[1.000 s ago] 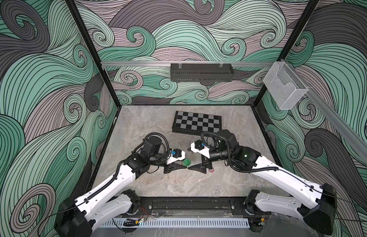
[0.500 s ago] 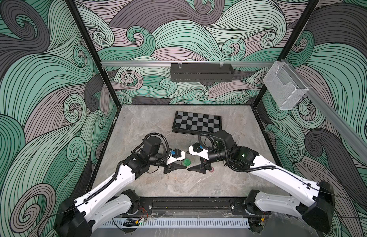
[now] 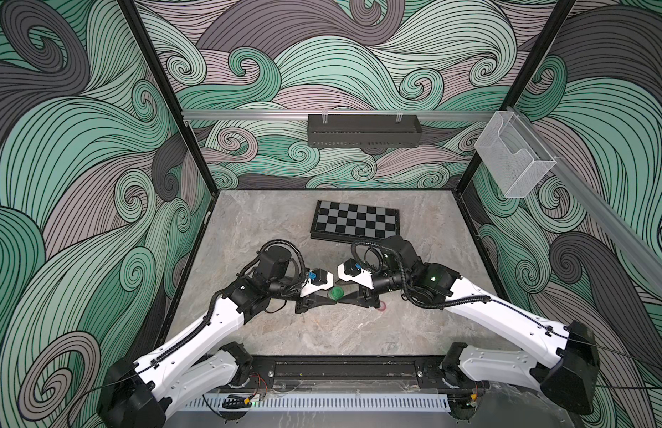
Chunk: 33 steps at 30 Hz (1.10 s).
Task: Close the paint jar lid
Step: Screw the lid onto the paint jar.
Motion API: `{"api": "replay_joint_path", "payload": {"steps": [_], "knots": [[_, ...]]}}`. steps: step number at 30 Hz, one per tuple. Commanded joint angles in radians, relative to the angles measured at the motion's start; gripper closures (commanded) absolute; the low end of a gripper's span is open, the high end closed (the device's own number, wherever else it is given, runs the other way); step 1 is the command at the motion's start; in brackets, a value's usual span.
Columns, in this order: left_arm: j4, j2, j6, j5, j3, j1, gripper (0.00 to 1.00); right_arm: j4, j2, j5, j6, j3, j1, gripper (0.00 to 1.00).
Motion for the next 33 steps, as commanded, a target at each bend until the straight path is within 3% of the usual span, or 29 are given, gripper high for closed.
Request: {"api": "replay_joint_path", "payload": {"steps": [1,10,14,24,28,33], "knots": [[0.001,-0.004,0.025,0.019,0.029,-0.003,0.87,0.033,0.004,0.002,-0.031,0.018,0.005,0.54],[0.004,0.003,0.025,0.014,0.031,-0.003,0.87,0.035,0.002,0.007,-0.008,0.009,0.006,0.74],[0.024,0.001,0.017,-0.018,0.026,-0.003,0.87,0.082,-0.001,0.044,0.069,-0.009,0.014,0.84],[0.189,-0.052,-0.049,-0.179,-0.033,-0.003,0.92,0.154,0.044,0.379,0.401,-0.005,0.101,0.96],[0.212,-0.052,-0.061,-0.203,-0.038,-0.004,0.93,0.148,0.063,0.523,0.596,0.006,0.148,0.99],[0.226,-0.043,-0.069,-0.229,-0.038,-0.005,0.95,0.155,0.090,0.602,0.853,0.010,0.198,0.99]]}}
